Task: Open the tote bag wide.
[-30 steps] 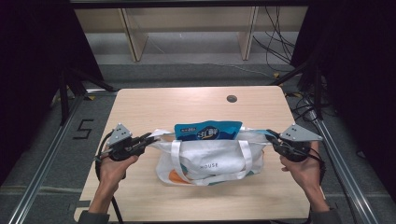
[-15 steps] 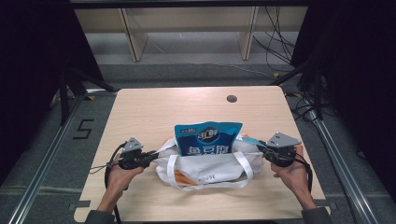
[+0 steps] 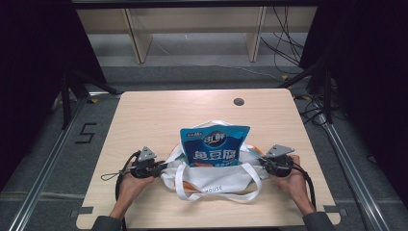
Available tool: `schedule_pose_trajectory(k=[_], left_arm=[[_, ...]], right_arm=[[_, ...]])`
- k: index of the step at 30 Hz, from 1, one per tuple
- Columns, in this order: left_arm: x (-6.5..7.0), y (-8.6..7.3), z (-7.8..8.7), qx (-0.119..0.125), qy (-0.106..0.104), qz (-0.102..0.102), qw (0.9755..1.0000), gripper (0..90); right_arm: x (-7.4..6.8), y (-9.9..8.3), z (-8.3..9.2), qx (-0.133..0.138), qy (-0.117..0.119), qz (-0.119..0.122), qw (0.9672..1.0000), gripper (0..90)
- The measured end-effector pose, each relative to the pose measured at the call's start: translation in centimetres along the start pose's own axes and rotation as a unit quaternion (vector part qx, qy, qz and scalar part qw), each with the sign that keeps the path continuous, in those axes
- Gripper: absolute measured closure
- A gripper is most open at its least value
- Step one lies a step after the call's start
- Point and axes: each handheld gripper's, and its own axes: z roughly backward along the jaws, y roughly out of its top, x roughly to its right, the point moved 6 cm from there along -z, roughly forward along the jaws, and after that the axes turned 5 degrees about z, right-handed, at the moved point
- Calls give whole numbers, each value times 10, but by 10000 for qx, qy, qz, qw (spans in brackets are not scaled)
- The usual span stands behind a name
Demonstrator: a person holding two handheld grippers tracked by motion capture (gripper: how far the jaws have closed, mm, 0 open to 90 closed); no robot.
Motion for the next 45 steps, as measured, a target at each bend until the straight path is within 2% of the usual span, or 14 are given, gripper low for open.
schedule_pose_trajectory(k=[5, 8, 10, 11, 16, 19, 21, 24, 26, 31, 35, 38, 42, 45], left_arm=[[1, 1, 0, 22, 112, 75, 9999, 783], [-1, 5, 9, -60, 250, -4, 9997, 638], [-2, 13, 17, 117, 159, 112, 9997, 525], [-2, 13, 17, 117, 159, 112, 9997, 467], [13, 41, 31, 547, -132, 116, 9983, 394], [26, 53, 35, 506, -206, -243, 9982, 382], [31, 59, 33, 463, -246, -565, 9970, 386], [36, 61, 25, 379, -297, -682, 9965, 391], [37, 61, 20, 327, -338, -615, 9970, 395], [34, 65, 8, 252, -535, -514, 9969, 449], [30, 74, -1, 465, -556, -481, 9962, 634], [24, 81, -3, 420, -166, -663, 9968, 759], [16, 95, -10, 331, 29, -565, 9979, 847], [1, 96, -26, -59, 179, -470, 9987, 848]], right_arm=[[2, 1, -2, 54, -65, 73, 9999, 845], [2, 3, 2, 35, -8, -146, 9999, 814], [8, 6, 8, 82, -200, -254, 9994, 634], [8, 6, 8, 82, -200, -254, 9994, 634], [19, 34, 54, 926, 160, -1150, 9889, 520], [13, 52, 73, 1475, 536, -1046, 9821, 504], [0, 61, 80, 1519, 682, -872, 9822, 484], [-24, 72, 81, 1480, 1045, -531, 9820, 464], [-37, 77, 77, 1470, 1262, -199, 9809, 453], [-58, 76, 55, 992, 1388, 35, 9853, 420], [-62, 67, 48, 818, 1588, 427, 9830, 667], [-69, 55, 53, 489, 1606, 742, 9830, 749], [-82, 39, 60, 342, 1723, 1087, 9784, 798], [-93, 23, 53, 174, 1850, 943, 9780, 819]])
